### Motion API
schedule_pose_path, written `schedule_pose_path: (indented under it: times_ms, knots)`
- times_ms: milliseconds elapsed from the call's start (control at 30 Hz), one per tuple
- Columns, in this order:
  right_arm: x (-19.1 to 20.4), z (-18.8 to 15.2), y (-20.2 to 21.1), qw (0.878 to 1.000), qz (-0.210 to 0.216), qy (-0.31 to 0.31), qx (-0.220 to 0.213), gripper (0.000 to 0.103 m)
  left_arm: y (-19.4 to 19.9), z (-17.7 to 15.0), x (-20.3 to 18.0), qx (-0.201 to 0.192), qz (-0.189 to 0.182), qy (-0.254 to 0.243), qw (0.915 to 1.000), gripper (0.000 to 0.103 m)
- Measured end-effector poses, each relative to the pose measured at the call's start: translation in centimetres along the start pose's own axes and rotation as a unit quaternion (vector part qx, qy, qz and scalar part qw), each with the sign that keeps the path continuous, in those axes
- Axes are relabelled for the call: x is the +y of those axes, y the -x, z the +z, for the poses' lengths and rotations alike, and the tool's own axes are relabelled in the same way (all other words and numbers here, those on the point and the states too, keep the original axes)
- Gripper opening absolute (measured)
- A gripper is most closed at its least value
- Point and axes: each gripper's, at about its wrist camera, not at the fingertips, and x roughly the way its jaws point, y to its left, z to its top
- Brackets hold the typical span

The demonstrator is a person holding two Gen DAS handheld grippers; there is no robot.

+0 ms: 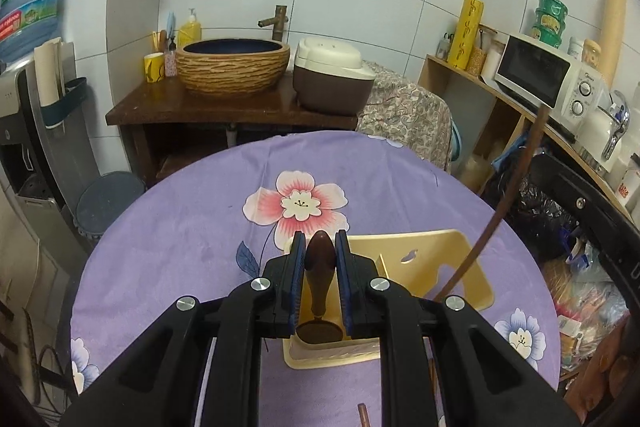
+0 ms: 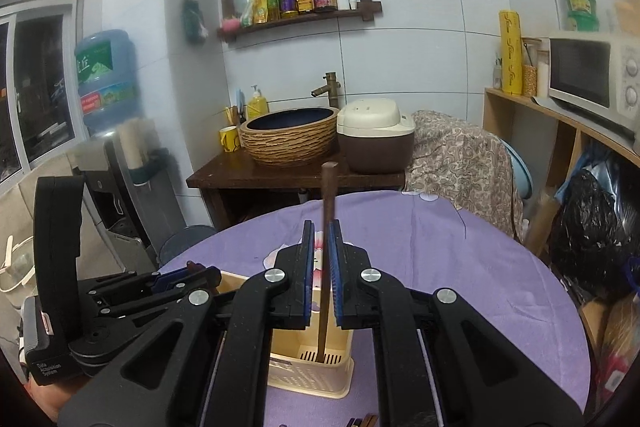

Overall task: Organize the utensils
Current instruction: 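Lower the spoon into the holder with the left tool while the right tool inserts the chopstick, then grasp a brown chopstick with the left tool while the right tool grasps another chopstick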

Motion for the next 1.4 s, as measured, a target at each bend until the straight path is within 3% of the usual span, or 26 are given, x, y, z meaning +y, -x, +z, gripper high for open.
schedule_pose_path:
  times_ms: [67, 133, 200, 300, 367, 467, 567, 800, 900, 1100, 1400]
  knots:
    - [-0.3, -0.1, 0.0, 1.000, 0.003, -0.003, -0.005, 0.009, 0.5, 0.0, 0.2, -0.011, -0.005, 0.004, 0.9999, 0.018]
    - [-0.2, -0.3, 0.0, 1.000, 0.003, 0.001, -0.003, 0.016, 1.2, 0.0, 0.1, -0.020, -0.009, -0.001, 0.9998, 0.038]
    - [-0.2, -0.6, 0.4, 1.000, -0.004, 0.007, -0.007, 0.038, 2.5, -0.1, 0.0, -0.037, -0.006, -0.009, 0.9993, 0.050]
    - [-0.6, -1.3, 2.1, 1.000, -0.011, 0.004, -0.016, 0.060, 4.9, -1.1, 0.1, -0.063, -0.006, -0.024, 0.9977, 0.060]
    - [-1.0, -2.3, 3.5, 1.000, -0.017, 0.005, -0.011, 0.067, 6.3, -2.4, 0.4, -0.074, 0.000, -0.031, 0.9967, 0.065]
    - [-1.5, -4.3, 5.0, 0.999, -0.034, 0.016, 0.005, 0.072, 7.8, -5.0, 1.1, -0.073, 0.011, -0.049, 0.9961, 0.065]
    - [-2.3, -7.5, 6.2, 0.998, -0.048, 0.017, 0.035, 0.072, 8.1, -8.6, 1.8, -0.046, 0.011, -0.052, 0.9975, 0.064]
    - [-3.8, -16.5, 8.5, 0.991, -0.092, 0.009, 0.094, 0.073, 5.3, -16.6, -0.1, 0.070, -0.041, -0.095, 0.9922, 0.039]
    - [-4.2, -18.6, 9.1, 0.989, -0.099, 0.002, 0.111, 0.072, 3.9, -16.9, -1.2, 0.095, -0.057, -0.109, 0.9879, 0.033]
    - [-5.4, -20.2, 10.3, 0.987, -0.105, -0.028, 0.122, 0.073, 0.8, -15.3, -5.0, 0.131, -0.096, -0.159, 0.9738, 0.033]
    - [-6.5, -21.2, 11.3, 0.986, -0.096, -0.054, 0.129, 0.072, -4.4, -16.0, -8.5, 0.183, -0.074, -0.212, 0.9572, 0.025]
